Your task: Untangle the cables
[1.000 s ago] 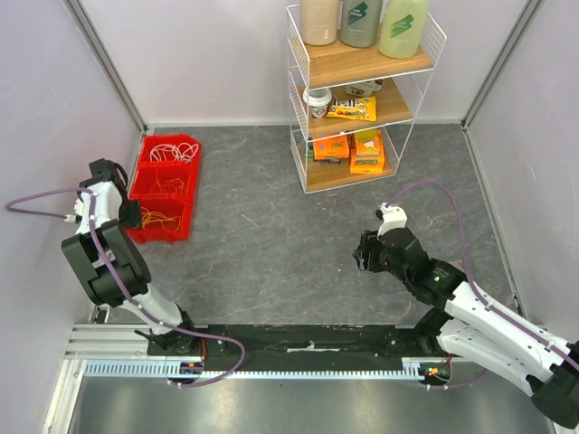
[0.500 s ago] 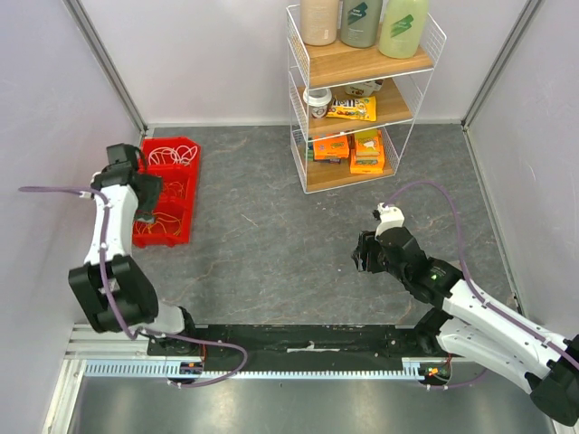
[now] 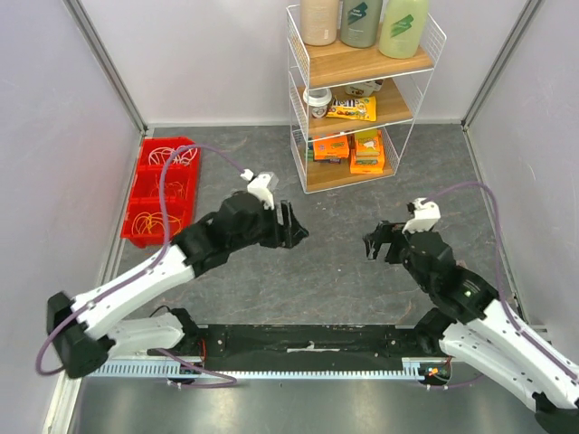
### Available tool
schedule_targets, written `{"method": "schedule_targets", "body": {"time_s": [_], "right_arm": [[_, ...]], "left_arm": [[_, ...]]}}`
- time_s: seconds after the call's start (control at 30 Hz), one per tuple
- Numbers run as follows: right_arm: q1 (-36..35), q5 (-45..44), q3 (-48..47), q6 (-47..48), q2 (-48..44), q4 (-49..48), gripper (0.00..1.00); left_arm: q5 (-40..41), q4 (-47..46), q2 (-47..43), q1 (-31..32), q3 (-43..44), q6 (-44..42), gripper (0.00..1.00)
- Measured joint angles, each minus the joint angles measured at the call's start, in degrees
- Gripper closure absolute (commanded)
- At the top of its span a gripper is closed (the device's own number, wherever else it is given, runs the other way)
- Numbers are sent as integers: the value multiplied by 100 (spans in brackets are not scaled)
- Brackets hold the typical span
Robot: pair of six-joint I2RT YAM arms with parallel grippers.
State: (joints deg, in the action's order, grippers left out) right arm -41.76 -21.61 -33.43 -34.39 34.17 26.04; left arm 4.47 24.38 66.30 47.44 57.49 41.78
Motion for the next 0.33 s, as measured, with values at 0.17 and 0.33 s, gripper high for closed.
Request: {"method": "schedule_targets", "body": {"time_s": [0.17, 0.33], "right_arm": [[0, -538, -535, 197, -566, 302, 2], [0, -1040, -1373, 636, -1054, 492, 2]], "left_arm": [[-1029, -723, -1456, 155, -492, -1204, 23], [-2129, -1445, -2581, 151, -348, -2118, 20]]}}
